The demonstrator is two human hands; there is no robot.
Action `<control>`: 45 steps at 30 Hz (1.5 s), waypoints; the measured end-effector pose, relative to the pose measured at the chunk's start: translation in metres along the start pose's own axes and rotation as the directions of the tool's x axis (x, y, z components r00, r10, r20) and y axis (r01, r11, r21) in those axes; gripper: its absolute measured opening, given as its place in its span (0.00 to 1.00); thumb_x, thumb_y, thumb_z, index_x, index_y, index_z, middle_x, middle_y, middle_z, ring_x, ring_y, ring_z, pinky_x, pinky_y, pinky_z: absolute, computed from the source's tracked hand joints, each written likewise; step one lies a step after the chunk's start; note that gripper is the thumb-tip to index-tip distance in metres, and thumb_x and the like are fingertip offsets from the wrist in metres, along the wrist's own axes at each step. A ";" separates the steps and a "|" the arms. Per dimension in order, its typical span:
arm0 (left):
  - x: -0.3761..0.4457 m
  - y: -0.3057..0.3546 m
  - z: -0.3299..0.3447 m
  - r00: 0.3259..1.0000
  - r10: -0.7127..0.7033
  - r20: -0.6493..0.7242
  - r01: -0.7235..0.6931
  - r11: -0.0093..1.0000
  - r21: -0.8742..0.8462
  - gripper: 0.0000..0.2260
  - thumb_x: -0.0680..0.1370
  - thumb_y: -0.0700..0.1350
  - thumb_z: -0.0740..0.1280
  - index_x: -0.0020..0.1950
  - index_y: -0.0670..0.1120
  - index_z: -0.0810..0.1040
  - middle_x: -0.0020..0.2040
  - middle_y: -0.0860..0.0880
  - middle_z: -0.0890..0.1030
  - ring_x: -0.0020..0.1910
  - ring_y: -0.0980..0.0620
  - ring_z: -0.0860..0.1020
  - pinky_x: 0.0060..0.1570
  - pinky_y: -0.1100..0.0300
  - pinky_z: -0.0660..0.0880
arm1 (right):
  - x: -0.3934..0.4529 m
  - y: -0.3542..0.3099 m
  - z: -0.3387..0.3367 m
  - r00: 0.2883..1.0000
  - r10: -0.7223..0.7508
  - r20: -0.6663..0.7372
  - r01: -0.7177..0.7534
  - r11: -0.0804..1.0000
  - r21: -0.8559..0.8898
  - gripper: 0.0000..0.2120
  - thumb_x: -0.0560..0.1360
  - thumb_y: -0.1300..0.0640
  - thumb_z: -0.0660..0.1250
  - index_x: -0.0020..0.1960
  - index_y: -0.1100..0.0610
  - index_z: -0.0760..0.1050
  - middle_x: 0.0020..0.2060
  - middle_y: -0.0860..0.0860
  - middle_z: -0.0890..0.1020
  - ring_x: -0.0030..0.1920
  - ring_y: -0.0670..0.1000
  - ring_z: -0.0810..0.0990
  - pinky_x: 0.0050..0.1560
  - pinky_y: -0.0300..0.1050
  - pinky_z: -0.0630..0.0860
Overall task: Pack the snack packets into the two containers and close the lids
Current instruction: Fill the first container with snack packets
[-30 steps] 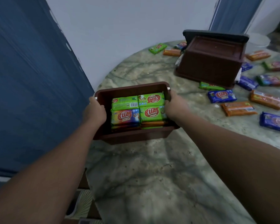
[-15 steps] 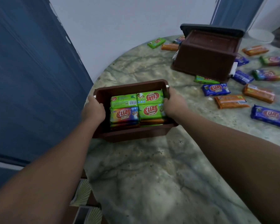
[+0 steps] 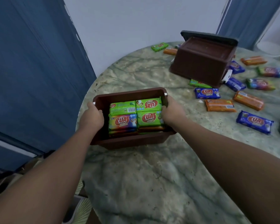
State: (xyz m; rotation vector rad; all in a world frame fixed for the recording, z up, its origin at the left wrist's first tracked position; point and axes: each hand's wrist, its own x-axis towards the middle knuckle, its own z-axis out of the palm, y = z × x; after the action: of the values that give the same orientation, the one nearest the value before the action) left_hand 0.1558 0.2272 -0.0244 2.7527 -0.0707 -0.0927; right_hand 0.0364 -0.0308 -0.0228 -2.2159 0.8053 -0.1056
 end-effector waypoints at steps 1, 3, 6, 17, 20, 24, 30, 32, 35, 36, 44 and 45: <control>-0.002 0.001 -0.001 1.000 0.003 0.000 -0.003 1.000 -0.003 0.21 0.84 0.45 0.60 0.74 0.38 0.60 0.65 0.35 0.76 0.63 0.33 0.76 0.55 0.45 0.72 | -0.002 0.001 -0.001 1.000 0.005 -0.002 -0.005 1.000 0.010 0.17 0.78 0.59 0.58 0.65 0.48 0.71 0.48 0.51 0.82 0.48 0.55 0.81 0.51 0.55 0.81; -0.006 0.002 -0.001 1.000 -0.006 0.000 0.006 1.000 -0.004 0.21 0.84 0.46 0.60 0.74 0.39 0.60 0.64 0.35 0.76 0.62 0.34 0.76 0.55 0.45 0.72 | -0.005 0.002 -0.002 1.000 0.003 -0.005 -0.003 1.000 0.019 0.18 0.77 0.59 0.58 0.66 0.47 0.71 0.48 0.50 0.81 0.48 0.54 0.81 0.52 0.55 0.81; -0.019 0.001 0.000 1.000 -0.017 0.006 0.017 1.000 0.000 0.20 0.84 0.45 0.60 0.73 0.38 0.60 0.63 0.34 0.77 0.61 0.33 0.76 0.52 0.46 0.71 | -0.012 0.005 -0.005 1.000 -0.008 0.005 0.008 1.000 0.010 0.18 0.78 0.58 0.58 0.66 0.46 0.71 0.47 0.49 0.81 0.47 0.53 0.81 0.51 0.55 0.81; -0.074 0.012 0.005 0.992 -0.116 -0.056 0.115 0.993 -0.019 0.19 0.83 0.46 0.62 0.72 0.41 0.64 0.63 0.37 0.78 0.61 0.35 0.77 0.56 0.45 0.73 | -0.024 0.037 -0.023 0.994 -0.098 0.049 0.099 0.995 -0.022 0.11 0.80 0.59 0.57 0.60 0.49 0.70 0.40 0.46 0.75 0.40 0.47 0.75 0.35 0.44 0.68; -0.102 0.020 0.010 0.984 -0.158 -0.078 0.159 0.987 0.012 0.19 0.84 0.46 0.61 0.71 0.41 0.65 0.64 0.36 0.77 0.62 0.33 0.76 0.56 0.46 0.73 | -0.030 0.050 -0.034 0.989 -0.120 0.091 0.119 0.993 0.014 0.12 0.79 0.60 0.57 0.59 0.48 0.71 0.42 0.46 0.78 0.40 0.44 0.76 0.35 0.43 0.70; -0.135 0.034 0.014 0.978 -0.188 -0.093 0.190 0.981 0.021 0.17 0.84 0.46 0.61 0.70 0.39 0.66 0.62 0.36 0.78 0.60 0.33 0.77 0.49 0.49 0.70 | -0.039 0.067 -0.049 0.985 -0.122 0.120 0.123 0.992 0.004 0.11 0.80 0.58 0.57 0.59 0.46 0.70 0.44 0.48 0.79 0.42 0.47 0.78 0.39 0.47 0.74; -0.145 0.033 0.023 0.974 -0.214 -0.076 0.212 0.977 -0.034 0.17 0.83 0.47 0.62 0.68 0.40 0.66 0.61 0.35 0.78 0.59 0.33 0.78 0.53 0.46 0.73 | -0.047 0.078 -0.059 0.981 -0.173 0.090 0.178 0.983 -0.054 0.10 0.81 0.59 0.58 0.59 0.49 0.71 0.42 0.47 0.77 0.42 0.49 0.76 0.38 0.45 0.68; -0.145 0.033 0.023 0.974 -0.213 -0.072 0.210 0.977 -0.041 0.17 0.83 0.47 0.62 0.68 0.40 0.66 0.61 0.34 0.78 0.59 0.33 0.78 0.53 0.46 0.73 | -0.049 0.077 -0.061 0.979 -0.183 0.089 0.188 0.981 -0.051 0.11 0.81 0.59 0.58 0.61 0.50 0.71 0.44 0.47 0.77 0.43 0.50 0.75 0.41 0.45 0.68; -0.149 0.034 0.025 0.976 -0.208 -0.062 0.206 0.978 -0.039 0.17 0.83 0.47 0.61 0.68 0.40 0.66 0.62 0.35 0.78 0.60 0.32 0.77 0.55 0.45 0.73 | -0.056 0.081 -0.065 0.981 -0.169 0.089 0.173 0.985 -0.028 0.13 0.81 0.59 0.58 0.62 0.49 0.72 0.46 0.47 0.78 0.45 0.50 0.75 0.43 0.45 0.69; -0.152 0.035 0.025 0.975 -0.215 -0.059 0.213 0.976 -0.038 0.17 0.83 0.48 0.61 0.68 0.40 0.66 0.62 0.35 0.78 0.61 0.32 0.77 0.56 0.44 0.73 | -0.058 0.083 -0.067 0.983 -0.160 0.087 0.162 0.987 -0.015 0.14 0.81 0.59 0.58 0.63 0.48 0.72 0.47 0.47 0.79 0.46 0.51 0.76 0.44 0.46 0.70; -0.185 0.046 0.034 0.978 -0.200 -0.062 0.202 0.979 0.032 0.18 0.84 0.47 0.59 0.70 0.38 0.64 0.61 0.32 0.78 0.60 0.31 0.76 0.50 0.46 0.70 | -0.073 0.108 -0.082 0.980 -0.164 0.116 0.164 0.986 0.010 0.16 0.81 0.58 0.57 0.67 0.47 0.69 0.50 0.50 0.81 0.48 0.52 0.79 0.45 0.49 0.76; -0.191 0.049 0.035 0.977 -0.200 -0.069 0.202 0.979 0.035 0.18 0.84 0.46 0.59 0.70 0.37 0.63 0.61 0.32 0.78 0.60 0.31 0.76 0.50 0.46 0.70 | -0.075 0.111 -0.085 0.977 -0.176 0.120 0.175 0.984 0.022 0.17 0.80 0.59 0.57 0.68 0.47 0.69 0.50 0.50 0.81 0.47 0.52 0.79 0.44 0.48 0.75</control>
State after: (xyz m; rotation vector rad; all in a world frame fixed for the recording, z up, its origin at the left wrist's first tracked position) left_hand -0.0388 0.1807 -0.0282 2.7948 0.2264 -0.0564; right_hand -0.1076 -0.0983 -0.0265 -2.2559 0.5407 -0.0594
